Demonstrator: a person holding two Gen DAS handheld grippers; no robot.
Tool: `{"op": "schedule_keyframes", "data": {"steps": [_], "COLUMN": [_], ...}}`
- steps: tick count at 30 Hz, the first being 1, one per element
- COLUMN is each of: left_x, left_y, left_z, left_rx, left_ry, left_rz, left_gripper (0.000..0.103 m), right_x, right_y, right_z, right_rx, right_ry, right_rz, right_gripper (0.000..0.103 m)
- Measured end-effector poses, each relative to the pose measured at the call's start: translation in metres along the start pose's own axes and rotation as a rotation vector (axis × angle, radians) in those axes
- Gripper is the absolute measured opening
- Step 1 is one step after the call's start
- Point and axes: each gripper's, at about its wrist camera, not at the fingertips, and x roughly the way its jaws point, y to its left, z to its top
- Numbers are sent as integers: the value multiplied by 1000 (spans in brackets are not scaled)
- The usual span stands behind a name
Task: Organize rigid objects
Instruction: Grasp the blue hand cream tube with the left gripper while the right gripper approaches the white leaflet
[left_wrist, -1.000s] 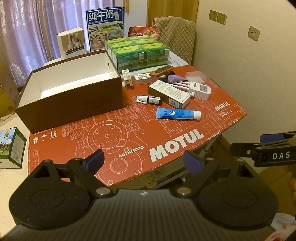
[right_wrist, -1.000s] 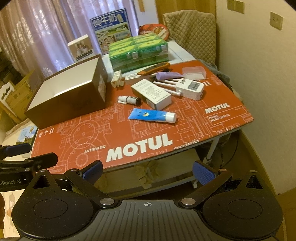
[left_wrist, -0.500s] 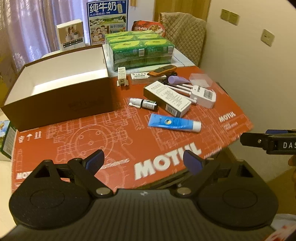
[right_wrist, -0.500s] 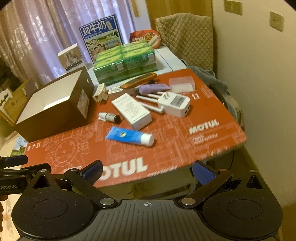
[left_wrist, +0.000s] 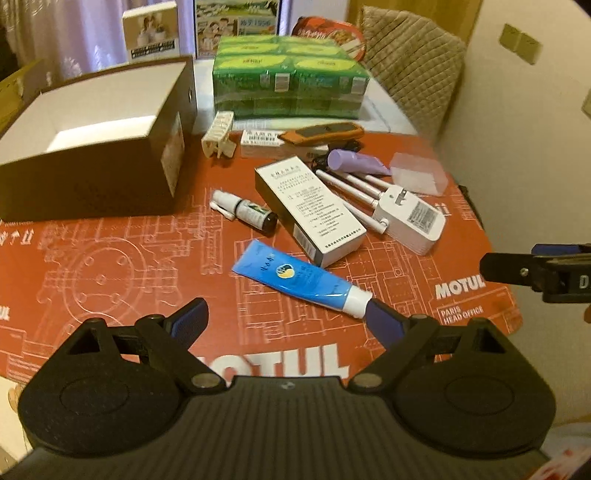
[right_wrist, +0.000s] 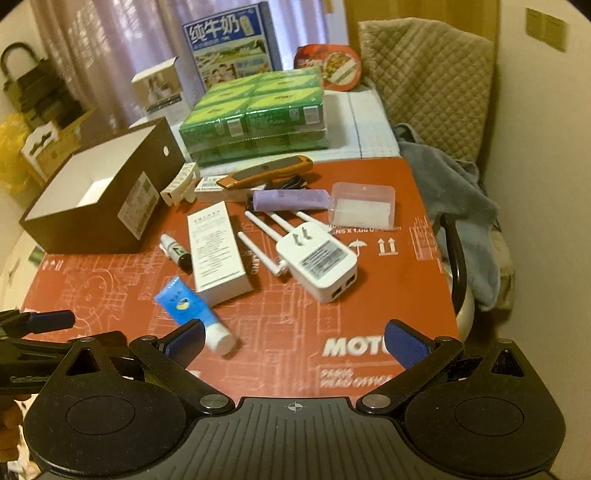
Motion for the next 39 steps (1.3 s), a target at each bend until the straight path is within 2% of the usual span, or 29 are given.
{"op": "schedule_keyframes", "data": {"steps": [10,17,21,29,35,39], "left_x": [65,96,98,82,76,87], "left_y": [-25,-34,-29,-4,1,-5], "left_z": [10,9,4,-15,-12,-4], "left_rx": [-110,-151,-174,-221,-174,-124], "left_ry": [85,115,119,118,102,98], "left_rz": [33,92,122,136,168,180], "left_gripper": [88,83,78,58,55,55], "right_x": [25,35,39,52,60,65], "right_y": [-32,-51,-56,-62,-66,-66], "right_z": [18,23,26,32,38,44], "right_rx": [-65,-67,-72,-79,-89,-98], "right_ry": [68,93,100,119,123,124], "right_rz": [58,72,89,115,121,127], "right_gripper": [101,101,101,101,101,101]}}
